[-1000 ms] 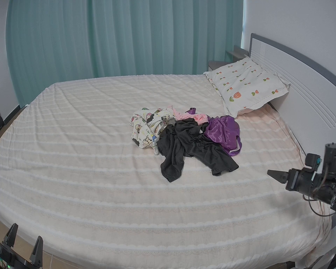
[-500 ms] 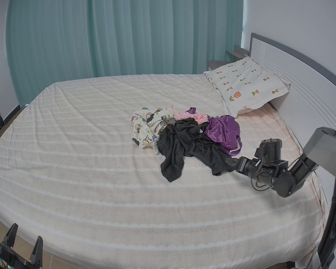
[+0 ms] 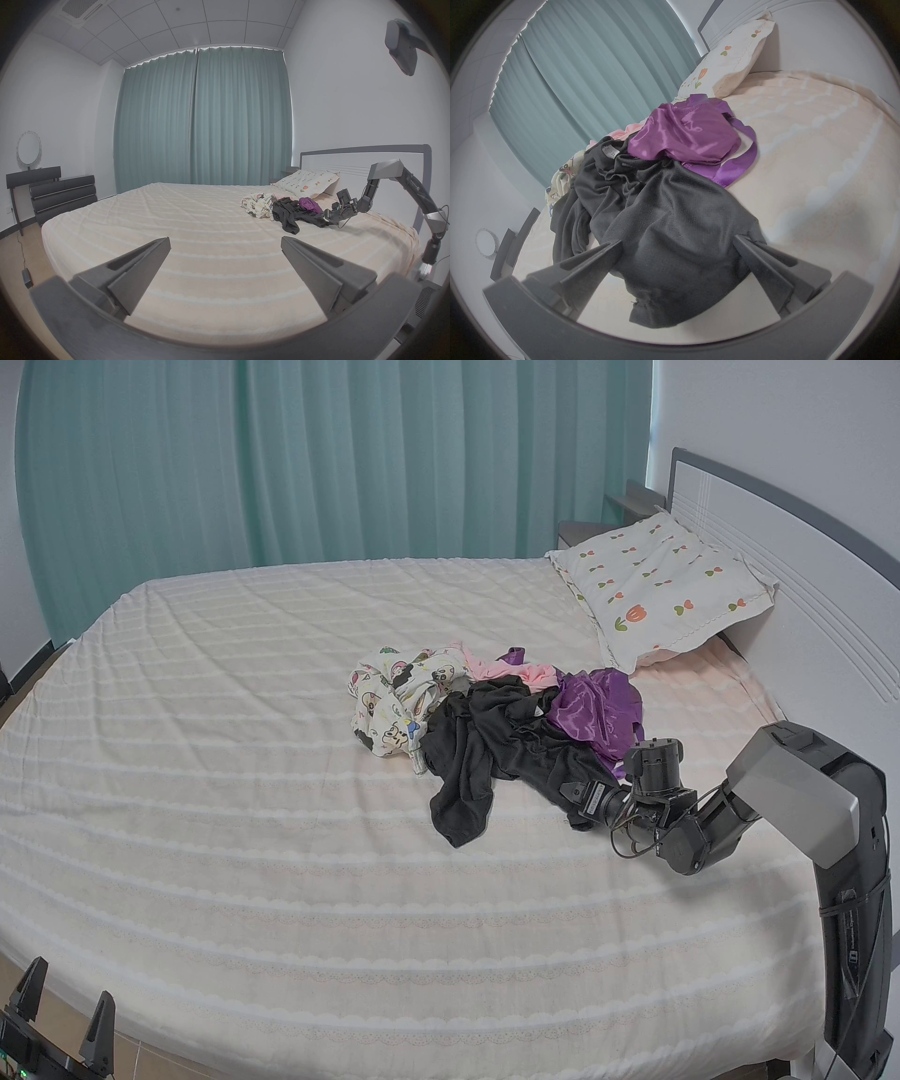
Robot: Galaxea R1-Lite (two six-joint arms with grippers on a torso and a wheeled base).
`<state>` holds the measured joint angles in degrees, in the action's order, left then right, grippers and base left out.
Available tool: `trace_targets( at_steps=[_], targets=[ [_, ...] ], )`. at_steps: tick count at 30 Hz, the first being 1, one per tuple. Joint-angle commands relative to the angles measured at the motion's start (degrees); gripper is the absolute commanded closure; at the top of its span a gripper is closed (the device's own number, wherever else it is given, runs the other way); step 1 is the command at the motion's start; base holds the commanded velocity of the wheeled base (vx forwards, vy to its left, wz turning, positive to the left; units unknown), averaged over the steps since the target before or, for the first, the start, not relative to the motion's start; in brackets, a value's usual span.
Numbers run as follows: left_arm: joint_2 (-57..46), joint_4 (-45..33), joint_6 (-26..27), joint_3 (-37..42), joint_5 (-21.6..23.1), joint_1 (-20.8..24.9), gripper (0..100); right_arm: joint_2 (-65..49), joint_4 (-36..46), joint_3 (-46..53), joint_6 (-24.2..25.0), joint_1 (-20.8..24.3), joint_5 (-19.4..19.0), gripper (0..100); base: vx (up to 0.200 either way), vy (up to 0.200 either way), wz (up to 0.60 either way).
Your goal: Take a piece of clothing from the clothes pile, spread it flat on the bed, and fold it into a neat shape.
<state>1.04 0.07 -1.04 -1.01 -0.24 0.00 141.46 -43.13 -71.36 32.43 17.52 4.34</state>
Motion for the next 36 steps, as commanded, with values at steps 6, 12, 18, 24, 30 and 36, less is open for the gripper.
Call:
trace_targets(
  at_steps=[6,12,18,24,30,36],
  targets=[
    [-0.5,0.0,0.2,1.0,0.0,0.0,0,1.1,-0.6,0.0,0.4,0.2,1.5,100,0.0,0.0,0.0],
    [-0.6,0.0,0.3,1.0,0.0,0.0,0,-5.2,-2.4,7.2,3.3,-0.4,1.3,100,0.0,0.0,0.0],
    [-0.5,0.0,0.8,1.0,-0.1,0.0,0,-8.6,-6.0,13.9,3.0,-0.4,0.7,100,0.0,0.0,0.0],
    [-0.6,0.0,0.9,1.0,0.3,0.1,0,-14.5,-14.9,25.6,2.7,0.5,-2.3,100,0.0,0.0,0.0],
    [-0.9,0.0,3.4,1.0,0.3,0.0,0,-18.8,-23.3,37.4,2.8,2.2,-3.3,100,0.0,0.0,0.0],
    [-0.9,0.1,3.1,1.0,0.2,0.0,0,-21.7,-33.1,46.8,3.3,3.4,-3.4,100,0.0,0.0,0.0]
  ],
)
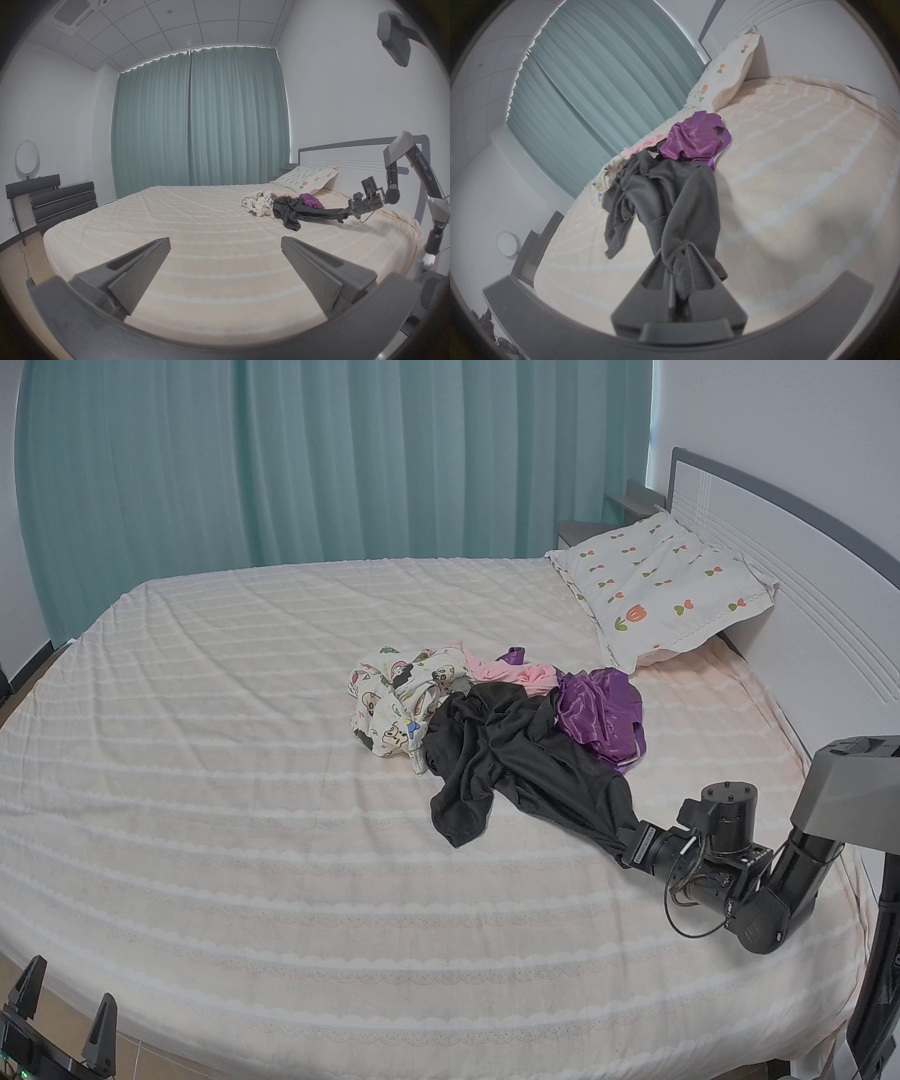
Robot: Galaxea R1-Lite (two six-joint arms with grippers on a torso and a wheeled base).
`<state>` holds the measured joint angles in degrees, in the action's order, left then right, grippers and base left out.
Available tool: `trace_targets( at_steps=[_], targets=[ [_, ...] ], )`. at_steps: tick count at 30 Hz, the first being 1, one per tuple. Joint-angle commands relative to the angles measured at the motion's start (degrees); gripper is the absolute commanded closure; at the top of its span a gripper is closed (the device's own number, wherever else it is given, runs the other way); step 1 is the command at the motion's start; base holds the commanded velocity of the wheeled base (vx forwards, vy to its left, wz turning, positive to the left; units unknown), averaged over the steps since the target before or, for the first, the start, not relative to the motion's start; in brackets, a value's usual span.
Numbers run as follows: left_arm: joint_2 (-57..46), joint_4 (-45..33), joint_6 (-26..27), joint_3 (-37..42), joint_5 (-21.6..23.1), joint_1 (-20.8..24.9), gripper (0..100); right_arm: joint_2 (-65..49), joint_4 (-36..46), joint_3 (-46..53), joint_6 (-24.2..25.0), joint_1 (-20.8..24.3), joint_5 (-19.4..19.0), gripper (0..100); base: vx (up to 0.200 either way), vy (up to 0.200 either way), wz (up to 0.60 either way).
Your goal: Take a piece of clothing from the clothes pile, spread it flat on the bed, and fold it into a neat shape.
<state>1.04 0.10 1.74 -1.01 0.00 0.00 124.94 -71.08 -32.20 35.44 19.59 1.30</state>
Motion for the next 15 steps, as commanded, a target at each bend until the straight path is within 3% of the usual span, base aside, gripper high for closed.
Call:
trace_targets(
  at_steps=[1,11,15],
  targets=[
    [-0.9,0.1,0.3,1.0,0.0,0.0,0,-5.1,-5.1,7.6,0.2,1.3,-0.3,100,0.0,0.0,0.0],
    [-0.8,0.1,-0.5,1.0,-0.4,0.0,0,-5.2,-18.9,19.3,1.3,0.4,-0.3,100,0.0,0.0,0.0],
    [-0.2,0.1,-0.7,1.0,-0.5,-0.4,0,-5.3,-18.7,20.3,7.3,0.4,-0.8,100,0.0,0.0,0.0]
  ],
)
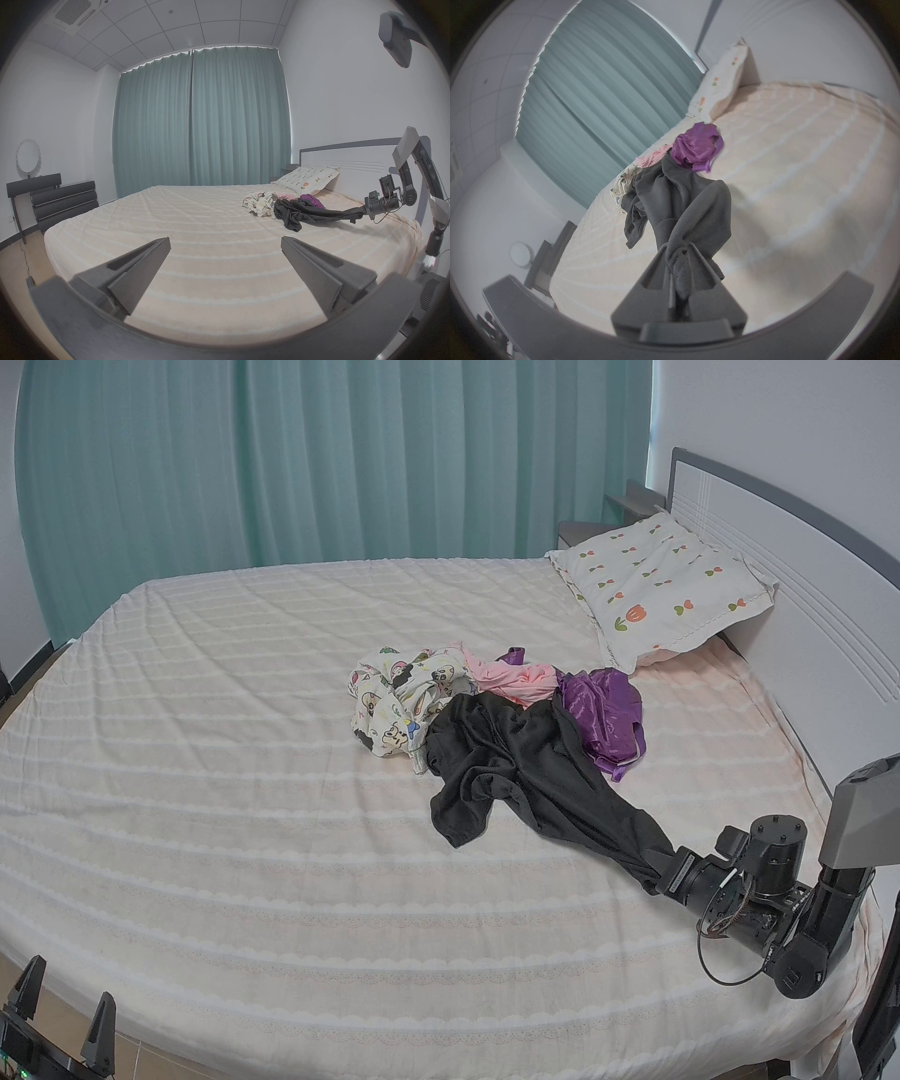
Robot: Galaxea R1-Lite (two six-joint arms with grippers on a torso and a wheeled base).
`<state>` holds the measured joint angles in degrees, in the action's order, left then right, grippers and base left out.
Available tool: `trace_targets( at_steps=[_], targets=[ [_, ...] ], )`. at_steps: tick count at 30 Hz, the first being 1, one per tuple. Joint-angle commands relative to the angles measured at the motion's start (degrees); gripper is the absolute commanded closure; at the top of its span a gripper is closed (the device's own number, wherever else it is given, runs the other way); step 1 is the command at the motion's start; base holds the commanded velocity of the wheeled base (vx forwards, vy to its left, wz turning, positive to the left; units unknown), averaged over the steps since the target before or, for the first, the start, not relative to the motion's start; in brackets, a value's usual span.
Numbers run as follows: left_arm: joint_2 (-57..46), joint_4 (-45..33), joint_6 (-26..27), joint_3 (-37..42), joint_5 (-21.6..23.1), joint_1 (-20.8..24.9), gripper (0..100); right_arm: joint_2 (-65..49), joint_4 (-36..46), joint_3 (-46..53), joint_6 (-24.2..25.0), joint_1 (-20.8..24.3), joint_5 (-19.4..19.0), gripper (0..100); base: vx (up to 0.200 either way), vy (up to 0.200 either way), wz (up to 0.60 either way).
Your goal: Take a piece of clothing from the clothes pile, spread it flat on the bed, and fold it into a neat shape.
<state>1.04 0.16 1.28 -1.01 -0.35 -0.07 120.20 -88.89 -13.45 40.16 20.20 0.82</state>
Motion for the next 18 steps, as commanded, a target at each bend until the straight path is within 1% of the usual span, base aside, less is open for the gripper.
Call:
trace_targets(
  at_steps=[1,2,6,7,8,9,10,11,12,14,15,16,18],
  targets=[
    [-0.2,0.0,-0.2,1.0,-0.2,-0.3,0,-0.6,-0.8,1.6,2.6,-0.2,-0.3,100,0.0,0.0,0.0],
    [-0.2,0.0,-0.3,1.0,-0.2,-0.3,0,-0.4,-0.8,1.7,2.6,-0.4,-0.9,100,0.0,0.0,0.0],
    [-0.2,0.0,-1.5,0.9,-1.0,-0.3,0,-0.7,-0.8,1.7,2.6,-0.6,-1.1,100,0.0,0.0,0.0],
    [1.2,1.2,-4.4,-4.4,-2.8,-0.4,0,-0.6,-0.8,1.8,2.6,-0.5,-1.1,100,0.0,0.0,0.0],
    [4.6,1.6,-8.2,-11.6,-4.2,-0.3,0,-0.4,-0.8,1.8,2.6,-0.4,-1.1,100,0.0,0.0,0.0],
    [7.0,1.4,-10.2,-15.0,-4.7,-0.2,0,-0.3,-0.8,1.9,2.6,-0.4,-1.1,100,0.0,0.0,0.0],
    [13.2,0.6,-10.9,-16.8,-4.5,0.0,0,0.0,-0.8,1.8,2.6,-0.4,-1.1,100,0.0,0.0,0.0],
    [14.5,0.6,-9.4,-16.8,-4.1,0.0,0,0.0,-0.8,1.8,2.6,-0.4,-1.1,100,0.0,0.0,0.0],
    [16.8,0.6,-5.4,-16.1,-3.0,0.1,0,0.0,-0.8,1.9,2.6,-0.3,-1.1,100,0.0,0.0,0.0],
    [16.8,0.6,-5.4,-16.1,-3.0,0.1,0,0.0,-0.8,1.9,2.6,-0.3,-1.1,100,0.0,0.0,0.0],
    [21.2,0.5,-1.6,-14.2,1.9,1.5,0,0.0,-0.8,2.3,2.6,-0.2,-1.1,100,0.0,0.0,0.0],
    [26.4,0.8,-1.5,-12.5,5.1,2.4,0,0.1,-0.8,2.5,2.6,-0.1,-1.1,100,0.0,0.0,0.0],
    [32.5,1.2,-0.3,-11.7,6.3,3.2,0,0.5,-0.8,2.6,2.6,0.2,-1.1,100,0.0,0.0,0.0]
  ],
)
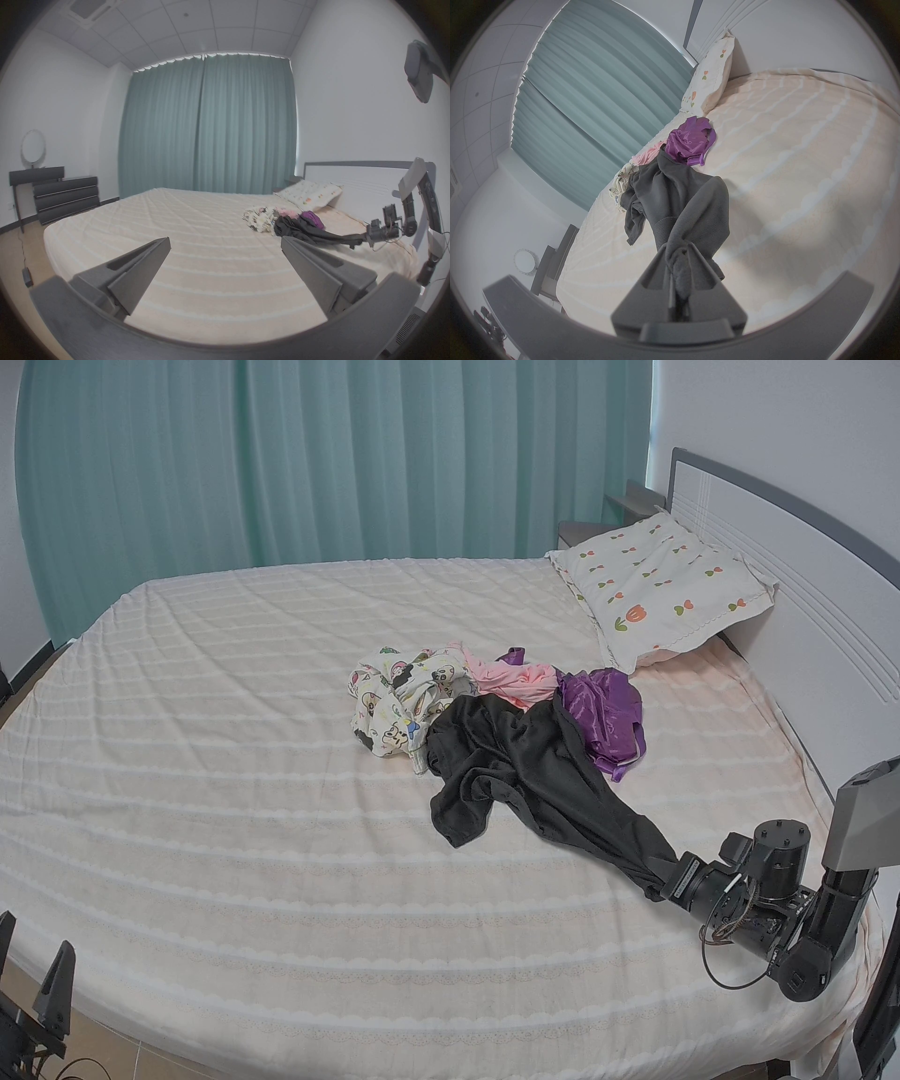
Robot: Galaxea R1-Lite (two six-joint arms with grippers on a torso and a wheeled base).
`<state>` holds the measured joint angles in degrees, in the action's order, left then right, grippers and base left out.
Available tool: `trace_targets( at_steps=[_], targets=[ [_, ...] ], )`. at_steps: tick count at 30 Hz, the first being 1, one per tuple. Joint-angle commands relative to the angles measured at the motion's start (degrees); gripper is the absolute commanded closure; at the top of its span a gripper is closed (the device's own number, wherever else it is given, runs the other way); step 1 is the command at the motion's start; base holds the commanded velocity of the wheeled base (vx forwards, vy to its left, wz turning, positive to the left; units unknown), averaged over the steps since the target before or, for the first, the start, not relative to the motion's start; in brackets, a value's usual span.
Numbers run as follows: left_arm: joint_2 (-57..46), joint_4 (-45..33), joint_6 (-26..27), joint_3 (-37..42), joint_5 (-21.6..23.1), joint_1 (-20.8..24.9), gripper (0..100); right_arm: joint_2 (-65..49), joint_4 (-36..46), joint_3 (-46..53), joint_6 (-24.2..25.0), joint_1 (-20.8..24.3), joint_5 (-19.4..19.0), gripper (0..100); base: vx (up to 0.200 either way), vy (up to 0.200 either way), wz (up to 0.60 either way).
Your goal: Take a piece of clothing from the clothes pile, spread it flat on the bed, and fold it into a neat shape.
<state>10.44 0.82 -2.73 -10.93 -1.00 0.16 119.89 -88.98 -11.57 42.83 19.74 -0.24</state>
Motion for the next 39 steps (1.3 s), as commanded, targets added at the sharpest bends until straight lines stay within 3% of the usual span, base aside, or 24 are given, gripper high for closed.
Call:
trace_targets(
  at_steps=[1,4,8,10,13,18,24,30,38,39],
  targets=[
    [26.0,0.9,4.7,-1.8,7.1,4.1,0,1.0,-0.8,0.9,-0.1,0.7,0.1,100,0.0,0.0,0.0],
    [37.1,5.2,4.8,-2.2,7.0,10.4,0,1.5,-0.8,1.1,-0.2,0.7,0.2,100,0.0,0.0,0.0],
    [51.1,15.3,0.7,-1.9,6.8,15.9,0,1.3,-0.8,1.3,-0.3,0.7,0.3,100,0.0,0.0,0.0],
    [55.7,18.8,-0.6,-2.0,6.6,16.9,0,1.3,-0.8,1.3,-0.3,0.8,0.4,100,0.0,0.0,0.0],
    [67.5,30.2,-4.4,-2.2,5.8,18.6,0,1.3,-0.8,1.6,-0.2,1.0,0.5,100,0.0,0.0,0.0],
    [80.3,40.8,-10.8,-4.4,0.8,22.7,0,1.2,-0.8,1.6,-0.3,1.1,0.6,100,0.0,0.0,0.0],
    [89.7,42.5,-20.2,-12.5,-4.2,28.8,0,1.0,-0.8,1.7,-0.3,1.1,0.6,100,0.0,0.0,0.0],
    [98.7,43.7,-21.3,-18.9,-8.7,31.0,0,1.0,-0.8,1.6,-0.3,1.1,0.6,100,0.0,0.0,0.0],
    [106.3,44.4,-23.6,-26.0,-11.2,31.9,0,0.9,-0.8,1.6,-0.4,1.1,0.7,100,0.0,0.0,0.0],
    [108.8,44.4,-23.9,-30.5,-11.7,31.9,0,1.0,-0.8,1.6,-0.4,1.1,0.7,100,0.0,0.0,0.0]
  ],
)
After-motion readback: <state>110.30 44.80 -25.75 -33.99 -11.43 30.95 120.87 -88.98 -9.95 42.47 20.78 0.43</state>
